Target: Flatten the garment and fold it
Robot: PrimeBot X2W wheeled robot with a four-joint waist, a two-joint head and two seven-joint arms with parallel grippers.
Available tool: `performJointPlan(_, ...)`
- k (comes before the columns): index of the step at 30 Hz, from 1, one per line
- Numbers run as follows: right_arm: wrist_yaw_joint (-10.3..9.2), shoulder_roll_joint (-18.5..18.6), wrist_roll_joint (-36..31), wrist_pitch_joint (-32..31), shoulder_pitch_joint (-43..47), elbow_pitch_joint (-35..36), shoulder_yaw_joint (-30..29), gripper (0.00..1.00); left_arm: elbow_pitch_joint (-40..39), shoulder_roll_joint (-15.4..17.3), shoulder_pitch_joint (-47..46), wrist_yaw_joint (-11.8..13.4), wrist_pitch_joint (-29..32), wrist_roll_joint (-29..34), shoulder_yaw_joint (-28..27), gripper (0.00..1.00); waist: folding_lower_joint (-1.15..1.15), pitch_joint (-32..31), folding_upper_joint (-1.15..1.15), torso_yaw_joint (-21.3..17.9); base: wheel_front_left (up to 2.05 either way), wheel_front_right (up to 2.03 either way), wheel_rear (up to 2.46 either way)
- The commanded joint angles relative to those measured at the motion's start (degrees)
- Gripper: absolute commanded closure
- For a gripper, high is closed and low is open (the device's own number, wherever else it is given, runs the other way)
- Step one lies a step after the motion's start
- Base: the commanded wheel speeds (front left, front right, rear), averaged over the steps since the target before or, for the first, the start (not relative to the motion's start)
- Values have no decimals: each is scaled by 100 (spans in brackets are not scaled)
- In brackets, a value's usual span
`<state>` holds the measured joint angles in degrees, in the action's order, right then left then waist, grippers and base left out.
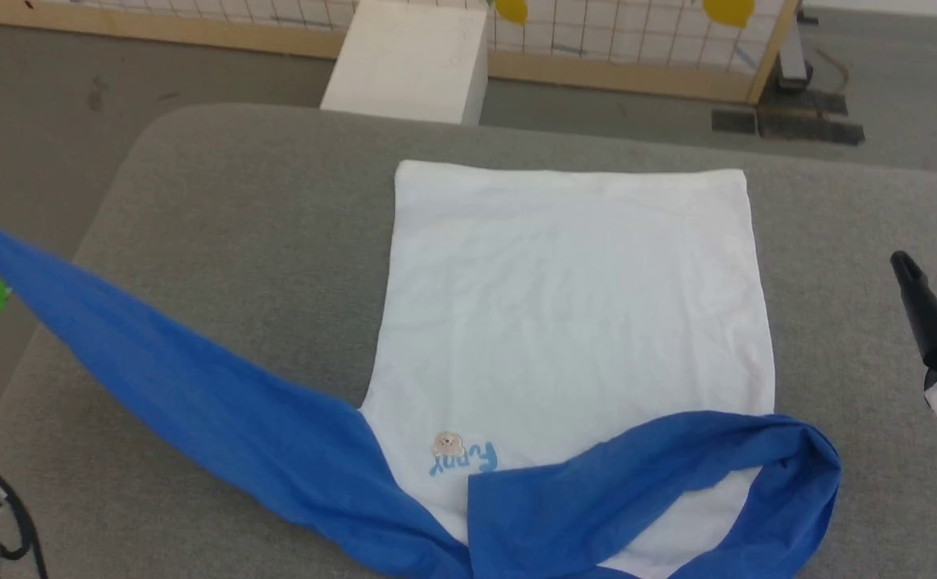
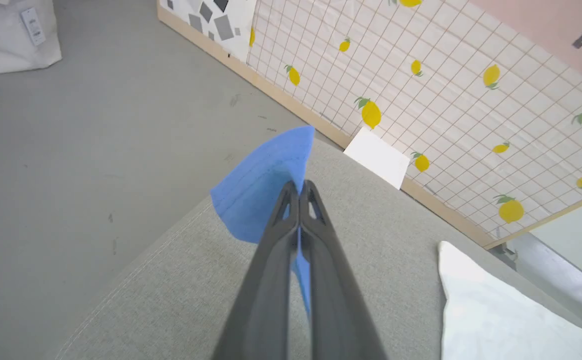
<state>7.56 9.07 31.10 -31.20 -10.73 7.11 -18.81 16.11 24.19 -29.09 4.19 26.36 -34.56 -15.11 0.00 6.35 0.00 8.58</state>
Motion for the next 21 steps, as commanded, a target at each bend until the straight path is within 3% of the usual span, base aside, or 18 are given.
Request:
performJointPlan(1, -8, -33, -52, -8, 96, -18, -6, 0, -194, -94, 5, -109, 58, -66, 127, 100, 0, -275, 0, 156, 0, 0, 0)
performJointPlan(6, -8, -116, -64, -25, 174, 10, 0, 0, -875, -668, -85, -386, 314, -309, 732, 100, 0, -393, 0, 153, 0, 0, 0)
performJointPlan(11, -8, -180, -35, 4, 181, -25, 123, 0, -1460, -1406, 123, -391, 580, -278, 1596, 100, 0, -396, 0, 50, 0, 0, 0)
performJointPlan(15, -8, -224, 7, 18, 163, -45, 185, 0, -1407, -1864, 237, -467, 596, -255, 2259, 100, 0, -344, 0, -98, 0, 0, 0)
performJointPlan(21, -8, -201, 33, 38, 55, -90, 186, 0, -896, -2111, 350, -667, 454, -490, 3422, 100, 0, -224, 0, -444, 0, 0, 0)
